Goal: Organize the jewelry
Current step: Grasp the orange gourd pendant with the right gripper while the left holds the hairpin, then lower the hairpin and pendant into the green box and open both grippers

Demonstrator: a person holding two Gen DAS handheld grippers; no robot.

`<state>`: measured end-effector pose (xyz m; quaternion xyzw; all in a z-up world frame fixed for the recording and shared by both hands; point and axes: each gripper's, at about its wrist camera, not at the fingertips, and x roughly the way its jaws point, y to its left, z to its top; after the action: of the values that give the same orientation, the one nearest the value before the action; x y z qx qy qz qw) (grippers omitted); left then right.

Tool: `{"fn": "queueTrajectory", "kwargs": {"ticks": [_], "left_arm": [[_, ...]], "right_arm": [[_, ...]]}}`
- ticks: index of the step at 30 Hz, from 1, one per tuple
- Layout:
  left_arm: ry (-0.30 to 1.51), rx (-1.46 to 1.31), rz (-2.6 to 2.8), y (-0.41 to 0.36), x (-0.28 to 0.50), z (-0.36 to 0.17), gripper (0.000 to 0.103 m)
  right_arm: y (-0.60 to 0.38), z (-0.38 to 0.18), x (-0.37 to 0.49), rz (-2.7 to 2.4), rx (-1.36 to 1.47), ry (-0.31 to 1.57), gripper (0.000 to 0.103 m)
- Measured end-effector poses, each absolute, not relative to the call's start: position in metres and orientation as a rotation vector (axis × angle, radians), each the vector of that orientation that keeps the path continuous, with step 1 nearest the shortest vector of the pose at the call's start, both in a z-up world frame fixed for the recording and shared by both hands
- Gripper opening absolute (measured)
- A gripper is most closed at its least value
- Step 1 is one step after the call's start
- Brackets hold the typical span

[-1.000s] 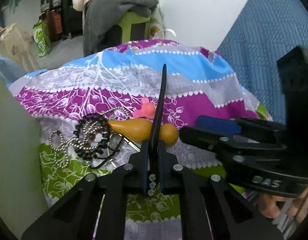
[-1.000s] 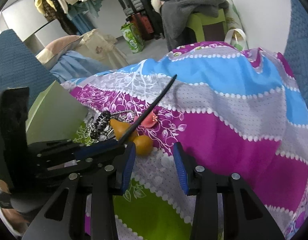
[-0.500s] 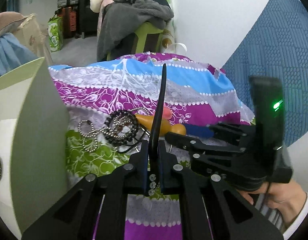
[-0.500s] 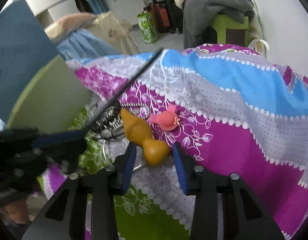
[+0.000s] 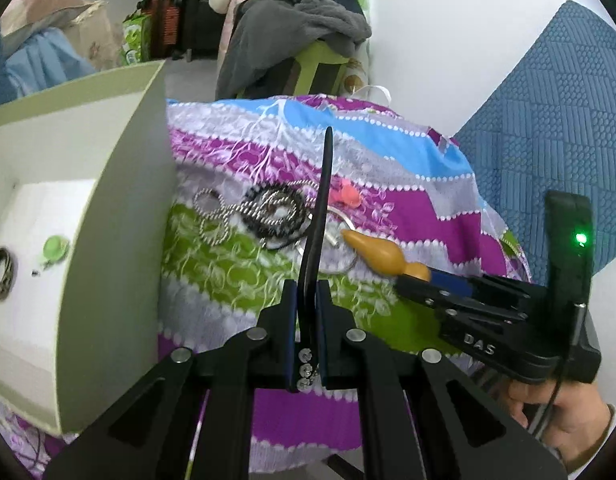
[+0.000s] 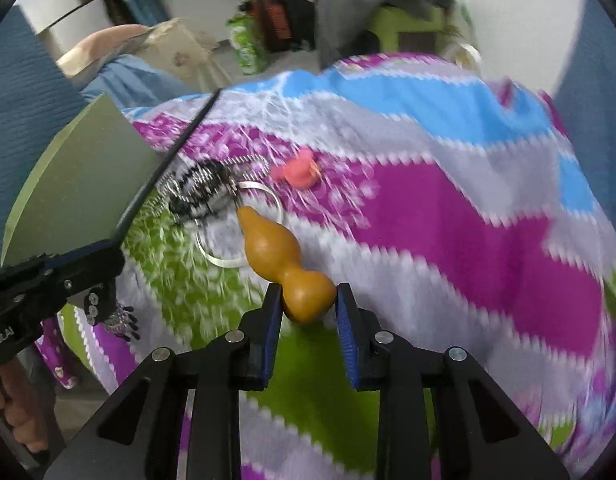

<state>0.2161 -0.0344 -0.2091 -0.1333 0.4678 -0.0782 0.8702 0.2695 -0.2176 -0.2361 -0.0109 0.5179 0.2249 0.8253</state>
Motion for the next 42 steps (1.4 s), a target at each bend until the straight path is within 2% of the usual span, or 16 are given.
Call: {"fn": "queueTrajectory", "kwargs": {"ticks": [11,13,18,25,26,27,30,42], "left_arm": [[1.031,-0.313,-0.17,-0.03,0.199,-0.218,0.009],[1.039,-0.319,-0.172,-0.03,0.197,-0.22,0.009],[1.037,-0.309,-0.171,-0.03,0.198,-0.22,0.009],[1.052,-0.31,-0.159,-0.03,0.201,-0.226,0.009],[1.053,-0.311,-0.158,-0.03,0.201,-0.226,0.009],[1.054,-0.314,-0.158,-0.029,0.201,-0.227,0.009],[1.052,-0.316,-0.156,-0.028,0.201,-0.227,0.009],[1.029,-0.304,-0.188,-0.028,0.196,-0.208,0.009]], "right_arm": [[-0.219,-0.24,0.228,0.423,0.081,1.199,0.026],[-0.219,-0.24,0.227,0.453,0.097,1.205,0.035],[-0.212,-0.229,0.23,0.461,0.015,1.129,0.039],[-0.182,-0.232,0.237,0.542,-0.174,1.042,0.038],[-0.181,-0.234,0.237,0.546,-0.191,1.041,0.036],[-0.177,-0.237,0.237,0.548,-0.212,1.045,0.028],[-0.174,-0.238,0.234,0.541,-0.234,1.04,0.028],[-0.204,-0.216,0.225,0.388,-0.016,1.097,0.028]]}}
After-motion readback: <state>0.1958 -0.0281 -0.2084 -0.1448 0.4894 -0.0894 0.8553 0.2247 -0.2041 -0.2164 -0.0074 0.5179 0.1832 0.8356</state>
